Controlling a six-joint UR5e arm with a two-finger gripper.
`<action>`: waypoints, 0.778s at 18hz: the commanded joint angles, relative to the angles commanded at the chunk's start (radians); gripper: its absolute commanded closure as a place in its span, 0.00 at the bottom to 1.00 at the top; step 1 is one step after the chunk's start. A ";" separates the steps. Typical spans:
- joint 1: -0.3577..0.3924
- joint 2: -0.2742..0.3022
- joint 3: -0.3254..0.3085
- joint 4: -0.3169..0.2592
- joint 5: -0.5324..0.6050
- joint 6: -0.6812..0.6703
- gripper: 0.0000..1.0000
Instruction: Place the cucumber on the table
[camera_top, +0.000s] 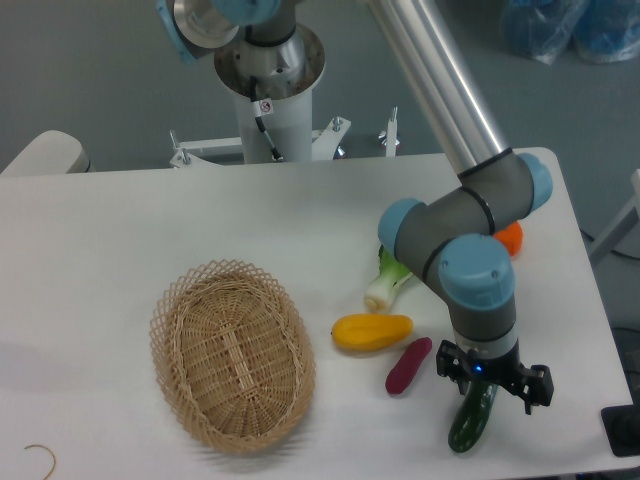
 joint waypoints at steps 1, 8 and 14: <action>-0.002 0.034 -0.012 -0.012 0.000 0.005 0.00; 0.064 0.199 -0.008 -0.279 -0.006 0.272 0.00; 0.227 0.259 -0.006 -0.388 -0.101 0.635 0.00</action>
